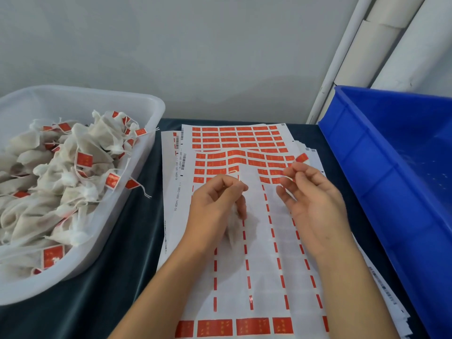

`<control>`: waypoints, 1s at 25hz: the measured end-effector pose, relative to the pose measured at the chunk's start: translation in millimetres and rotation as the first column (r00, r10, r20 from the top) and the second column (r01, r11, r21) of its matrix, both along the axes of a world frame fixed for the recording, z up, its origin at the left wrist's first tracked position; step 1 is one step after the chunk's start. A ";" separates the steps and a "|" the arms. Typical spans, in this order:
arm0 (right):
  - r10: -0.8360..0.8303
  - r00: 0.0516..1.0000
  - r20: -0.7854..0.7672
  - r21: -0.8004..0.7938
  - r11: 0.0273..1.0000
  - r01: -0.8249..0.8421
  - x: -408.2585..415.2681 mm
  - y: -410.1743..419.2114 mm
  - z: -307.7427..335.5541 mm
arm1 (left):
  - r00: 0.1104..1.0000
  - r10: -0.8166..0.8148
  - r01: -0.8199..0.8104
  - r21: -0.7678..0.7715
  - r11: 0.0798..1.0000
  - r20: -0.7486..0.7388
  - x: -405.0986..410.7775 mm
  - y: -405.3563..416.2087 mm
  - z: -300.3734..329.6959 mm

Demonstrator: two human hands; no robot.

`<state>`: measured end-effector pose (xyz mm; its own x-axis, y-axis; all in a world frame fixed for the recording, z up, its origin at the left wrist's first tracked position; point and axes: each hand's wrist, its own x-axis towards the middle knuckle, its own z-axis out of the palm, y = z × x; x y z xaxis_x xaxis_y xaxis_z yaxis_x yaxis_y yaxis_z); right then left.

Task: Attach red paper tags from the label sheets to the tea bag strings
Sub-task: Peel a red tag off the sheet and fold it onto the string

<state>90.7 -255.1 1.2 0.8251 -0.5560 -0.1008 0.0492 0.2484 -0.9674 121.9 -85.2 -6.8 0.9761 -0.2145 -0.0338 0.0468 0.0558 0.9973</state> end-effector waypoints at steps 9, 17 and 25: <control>0.100 0.995 0.028 -0.103 0.990 -0.097 -2.4 13.9 -1.0 | 0.999 -0.029 0.029 0.009 1.000 -0.020 -1.4 -0.6 2.7; 0.254 0.966 0.050 -0.204 0.949 -0.239 -4.0 21.2 -1.3 | 0.993 -0.066 0.058 0.083 0.995 0.094 -0.1 -1.7 -3.0; 0.275 0.961 0.041 -0.313 0.917 -0.249 -2.8 22.8 -7.0 | 0.963 -0.060 0.009 0.189 0.982 0.263 -3.5 -3.9 -6.4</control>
<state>88.0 -232.2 -5.8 0.9433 -0.3123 0.1123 0.1051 -0.0397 -0.9937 118.4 -89.1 -13.2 0.9472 -0.2628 0.1839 -0.2230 -0.1274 0.9664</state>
